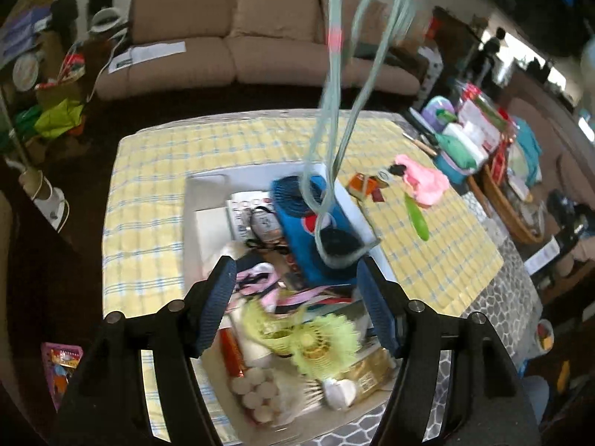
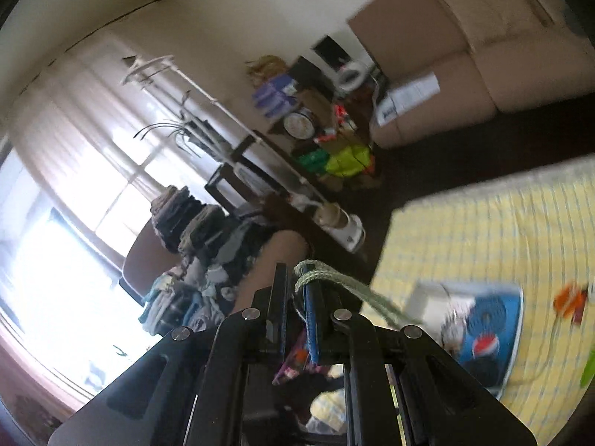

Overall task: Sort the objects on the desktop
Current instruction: 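Lower the cord into the box and open both grippers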

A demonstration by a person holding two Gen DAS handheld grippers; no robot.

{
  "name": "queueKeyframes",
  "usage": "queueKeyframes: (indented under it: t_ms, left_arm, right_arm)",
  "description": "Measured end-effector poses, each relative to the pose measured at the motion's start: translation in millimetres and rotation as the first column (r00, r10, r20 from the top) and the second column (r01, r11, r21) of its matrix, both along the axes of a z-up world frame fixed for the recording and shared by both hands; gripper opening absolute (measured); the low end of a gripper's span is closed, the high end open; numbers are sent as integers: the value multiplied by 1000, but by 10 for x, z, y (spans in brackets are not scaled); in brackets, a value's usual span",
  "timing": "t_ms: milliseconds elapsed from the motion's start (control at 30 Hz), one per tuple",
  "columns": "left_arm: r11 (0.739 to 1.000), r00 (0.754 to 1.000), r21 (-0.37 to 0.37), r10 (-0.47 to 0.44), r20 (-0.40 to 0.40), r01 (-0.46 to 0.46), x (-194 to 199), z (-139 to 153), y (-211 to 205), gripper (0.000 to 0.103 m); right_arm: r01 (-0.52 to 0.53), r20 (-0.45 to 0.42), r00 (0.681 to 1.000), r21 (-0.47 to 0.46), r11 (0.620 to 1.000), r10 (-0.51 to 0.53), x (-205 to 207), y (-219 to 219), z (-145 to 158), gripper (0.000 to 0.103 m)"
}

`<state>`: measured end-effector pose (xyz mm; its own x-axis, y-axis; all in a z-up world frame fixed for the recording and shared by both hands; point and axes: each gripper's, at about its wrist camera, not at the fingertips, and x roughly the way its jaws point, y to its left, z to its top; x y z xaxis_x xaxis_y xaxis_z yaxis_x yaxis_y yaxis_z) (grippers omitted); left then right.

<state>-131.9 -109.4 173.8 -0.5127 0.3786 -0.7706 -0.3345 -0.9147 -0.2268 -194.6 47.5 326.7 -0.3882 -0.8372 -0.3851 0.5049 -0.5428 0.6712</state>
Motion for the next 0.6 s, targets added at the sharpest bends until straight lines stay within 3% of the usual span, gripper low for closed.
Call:
queueKeyframes:
  t_ms: [67,133,200,267,333,400,467,533,600]
  left_arm:
    - [1000,1000,14,15,-4,-15,-32,-6,-100,65]
    - [1000,1000,15,20,-4,-20,-65,-29,-127,65]
    - [1000,1000,19,16,7,-16,-97,-61,-145,65]
    - [1000,1000,17,4,22,-4,-110,-131,-133,65]
    - [1000,999,2,-4,40,4,-111,-195,-113,65]
    - [1000,998,-16,-15,58,16,-119,-261,-99,65]
    - [999,998,-29,-23,65,25,-145,-296,-91,65]
    - [999,997,-38,-23,67,25,-192,-312,-88,65]
    - [999,997,-33,-20,76,22,-274,-336,-65,65]
  right_arm:
    - [2,-18,1000,21,1000,-2,7,-76,67,9]
    - [22,-12,1000,95,995,-21,-16,-136,-83,10]
    - [53,38,997,182,982,-61,-109,-163,-502,11]
    - [32,171,981,302,953,-87,-252,-208,-1164,15]
    - [-27,301,942,504,863,-147,-338,-234,-1919,20]
    - [-74,367,913,582,810,-180,-344,-169,-2294,20]
    - [-85,363,914,610,788,-183,-304,-36,-2377,33]
    - [-59,300,942,591,805,-151,-227,159,-2227,67]
    - [-17,240,962,524,852,-129,-131,413,-2005,74]
